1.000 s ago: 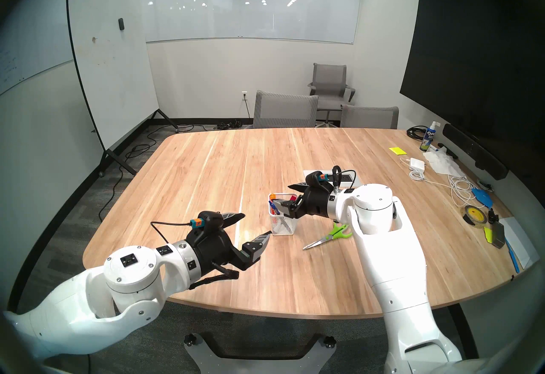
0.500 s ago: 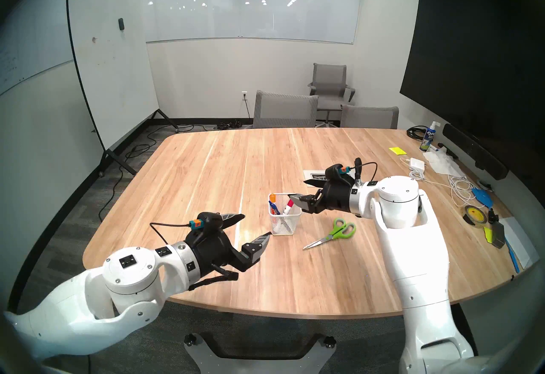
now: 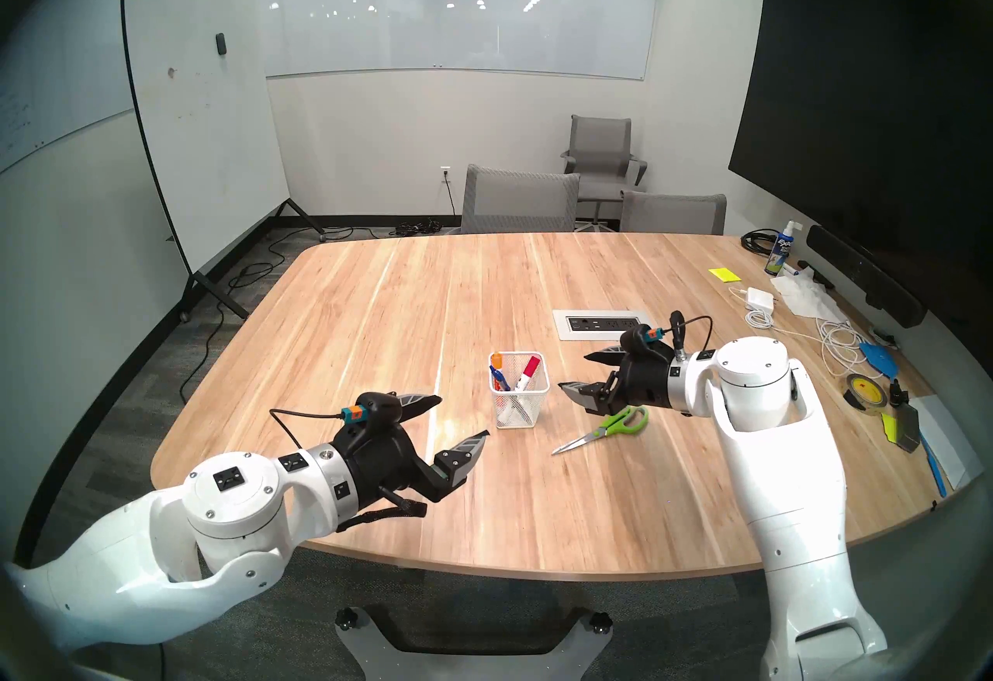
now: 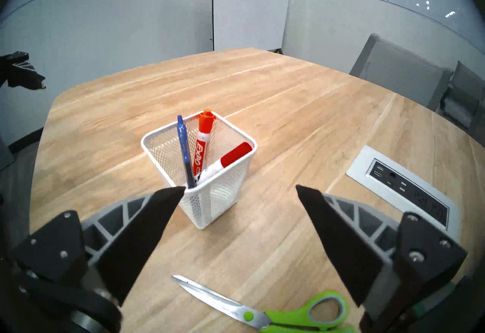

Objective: Place the pen, the marker, and the scissors into the pen holder

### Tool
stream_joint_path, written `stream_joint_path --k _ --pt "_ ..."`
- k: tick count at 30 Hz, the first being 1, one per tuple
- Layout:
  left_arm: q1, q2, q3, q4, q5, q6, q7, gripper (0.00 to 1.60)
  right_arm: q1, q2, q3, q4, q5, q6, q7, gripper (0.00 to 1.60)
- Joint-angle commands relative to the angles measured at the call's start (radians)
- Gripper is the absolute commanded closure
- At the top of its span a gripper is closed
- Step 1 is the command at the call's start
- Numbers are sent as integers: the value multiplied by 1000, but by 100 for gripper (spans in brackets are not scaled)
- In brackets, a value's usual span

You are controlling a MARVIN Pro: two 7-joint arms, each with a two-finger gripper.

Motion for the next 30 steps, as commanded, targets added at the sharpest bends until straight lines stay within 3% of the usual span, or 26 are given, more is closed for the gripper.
stream_joint_path --k 1,14,30 --pt "-35 19 8 -8 21 30 -32 0 8 23 11 -6 -4 -25 11 0" --pt "-58 18 12 9 31 59 -74 0 12 23 17 1 -30 -33 29 0" --pt "-54 12 10 14 40 56 -90 0 46 75 -20 28 -100 13 63 0"
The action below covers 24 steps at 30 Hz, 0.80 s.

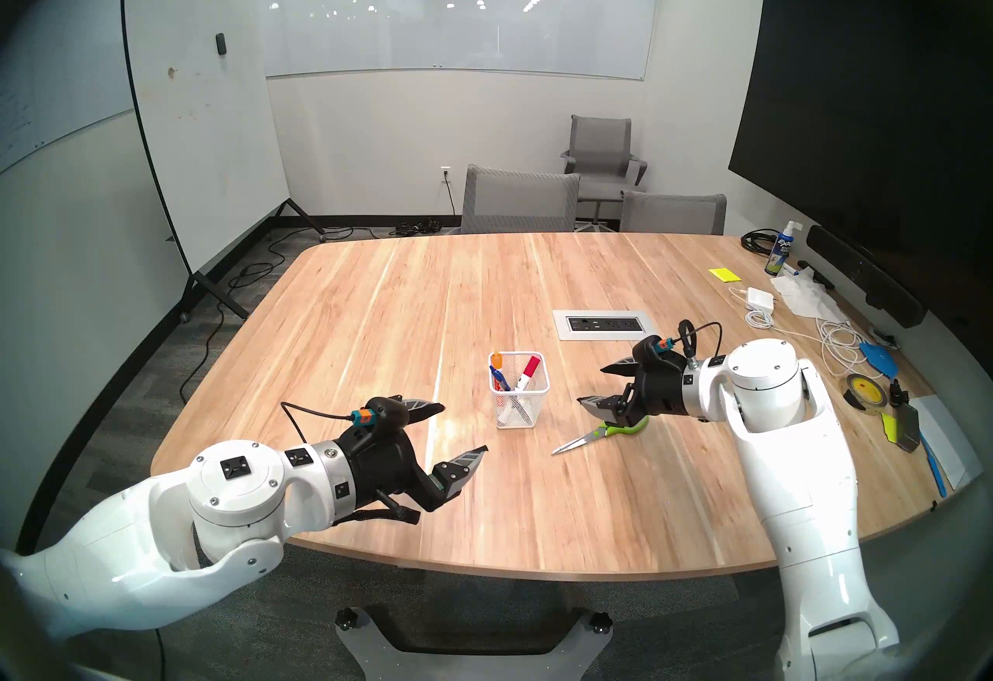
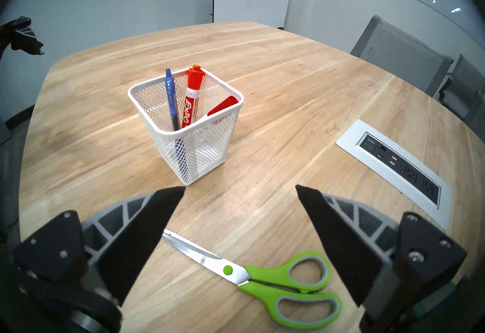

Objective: Place the pen, the marker, and the scissors into the pen holder

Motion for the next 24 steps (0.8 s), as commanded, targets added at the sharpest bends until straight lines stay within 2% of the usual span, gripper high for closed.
stream_joint_path --k 1,5,7,10,14,15,18,19,24 --pt "-3 -9 -6 -13 -3 -10 2 0 36 34 -16 -5 -23 17 18 0" --pt "-2 -9 -7 -13 -2 -9 0 0 37 52 -28 -10 -45 16 30 0" --pt "-2 -10 -7 -12 -2 -9 0 0 35 54 -31 -20 -59 39 26 0" --pt "-1 -10 -8 -12 -1 -9 -1 0 36 48 -33 -35 -79 121 23 0" --pt "-1 -10 -8 -12 -1 -9 -1 0 39 38 -28 -43 -86 174 23 0" --pt "-1 -10 -8 -12 -2 -9 0 0 44 32 -26 -48 -95 213 24 0" --pt "-1 -10 -8 -12 -2 -9 0 0 44 32 -26 -48 -95 213 24 0" --pt "-2 -10 -8 -12 -2 -8 0 0 39 9 -12 -68 -114 326 -7 0" --pt "-2 -10 -7 -12 -2 -8 0 0 37 0 -5 -74 -120 344 -18 0"
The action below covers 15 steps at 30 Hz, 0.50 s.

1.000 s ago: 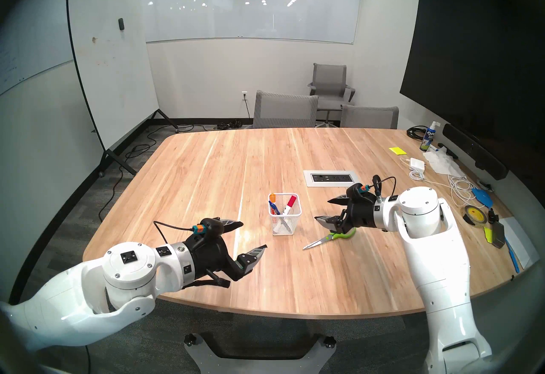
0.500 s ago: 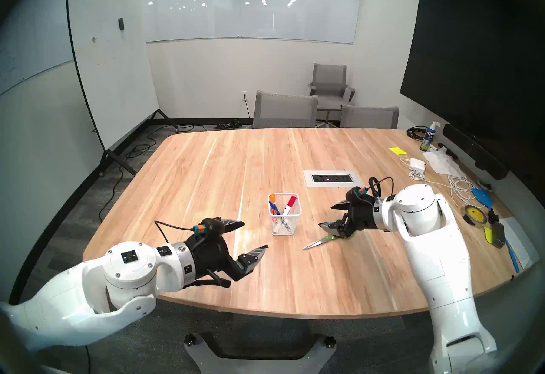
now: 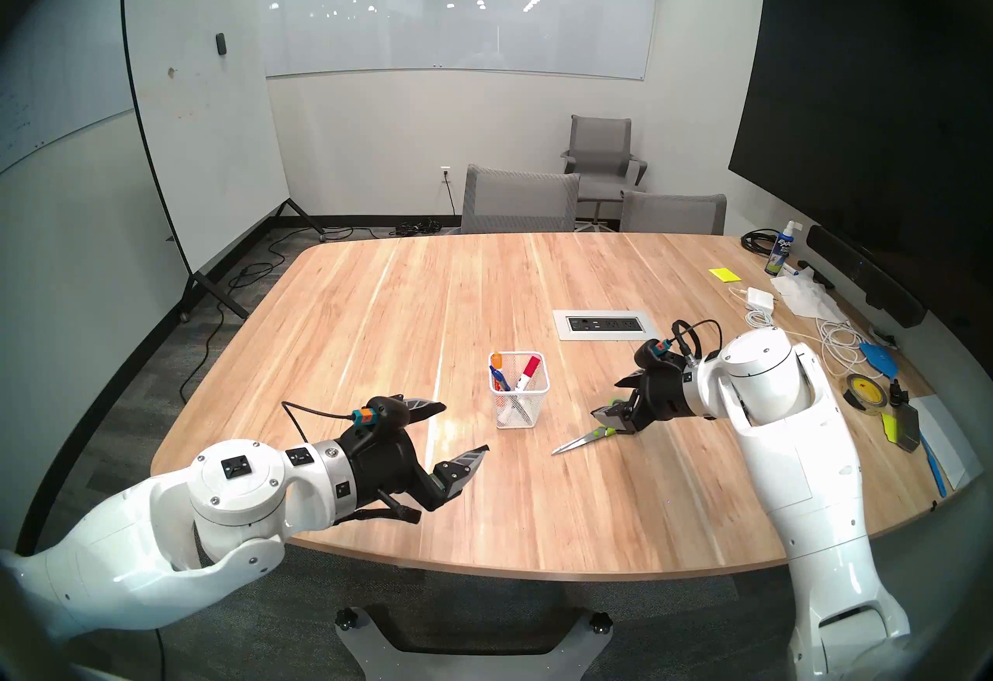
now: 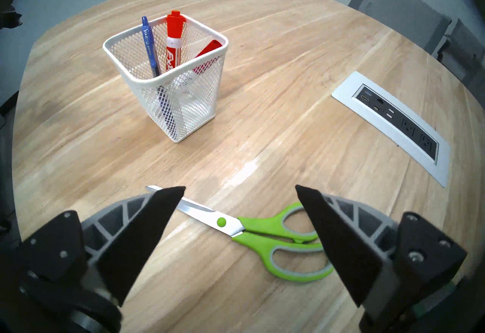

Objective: Place the pen, the marker, and the scissors into the pen holder

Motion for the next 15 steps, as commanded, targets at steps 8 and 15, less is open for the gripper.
stream_joint_path --k 8,15 --pt "-2 -5 -5 -14 -3 -8 3 0 14 -66 35 -68 -41 253 -105 0" --pt "-2 -5 -5 -14 -4 -8 4 0 8 -55 13 -67 -15 285 -161 0"
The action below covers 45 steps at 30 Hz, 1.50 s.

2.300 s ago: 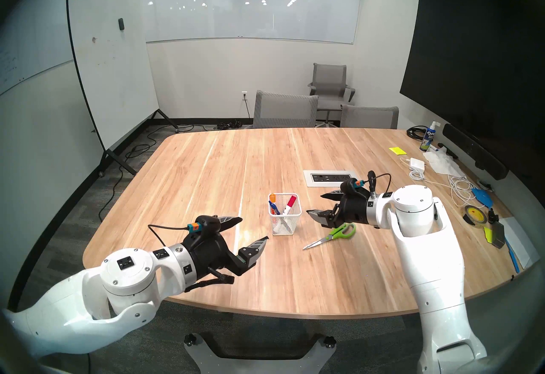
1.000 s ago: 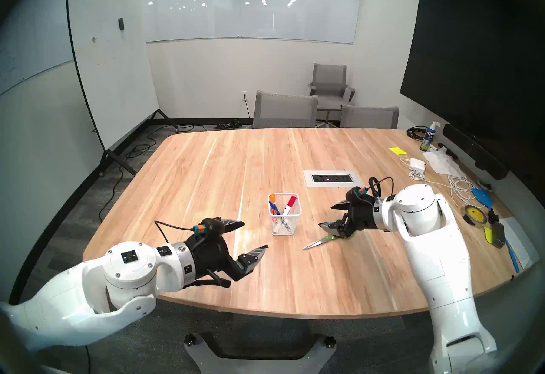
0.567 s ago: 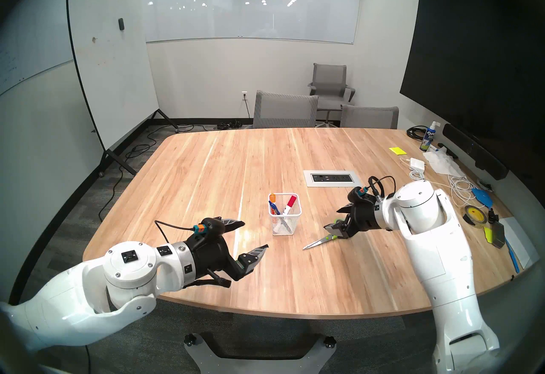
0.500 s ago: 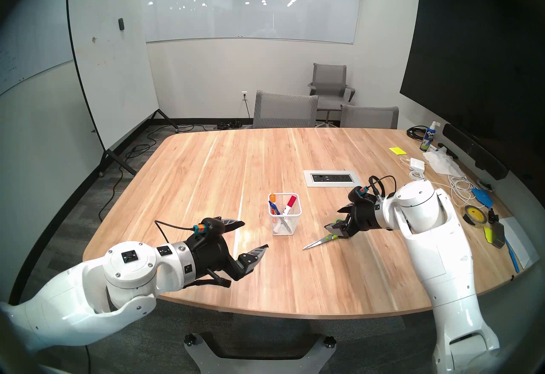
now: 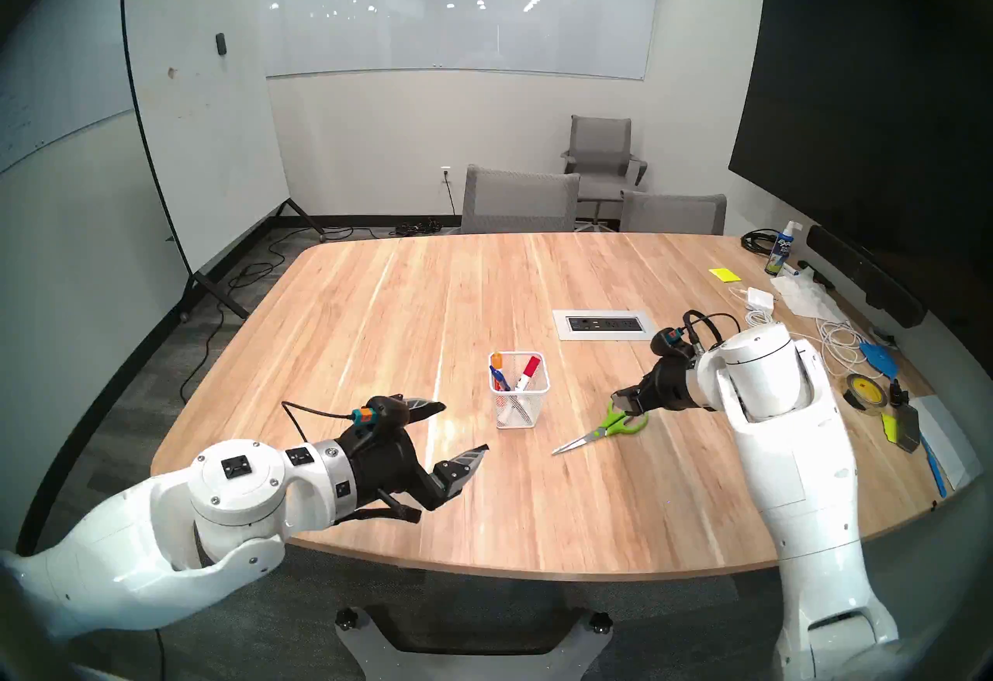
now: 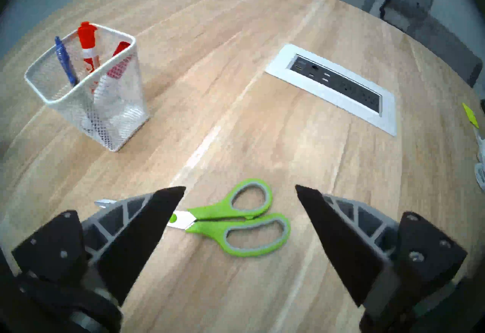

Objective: Place the pen, the marker, and the scissors into the pen holder

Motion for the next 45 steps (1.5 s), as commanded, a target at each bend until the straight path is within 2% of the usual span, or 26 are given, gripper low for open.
stream_joint_path --k 1,16,45 --pt "-2 -4 -5 -15 -3 -8 0 0 7 7 -21 -22 37 29 71 0" --pt "-2 -4 -5 -15 -3 -9 1 0 44 39 -70 75 57 29 13 0" --pt "-3 -4 -5 -15 -3 -9 1 0 77 90 -79 153 74 29 -27 0"
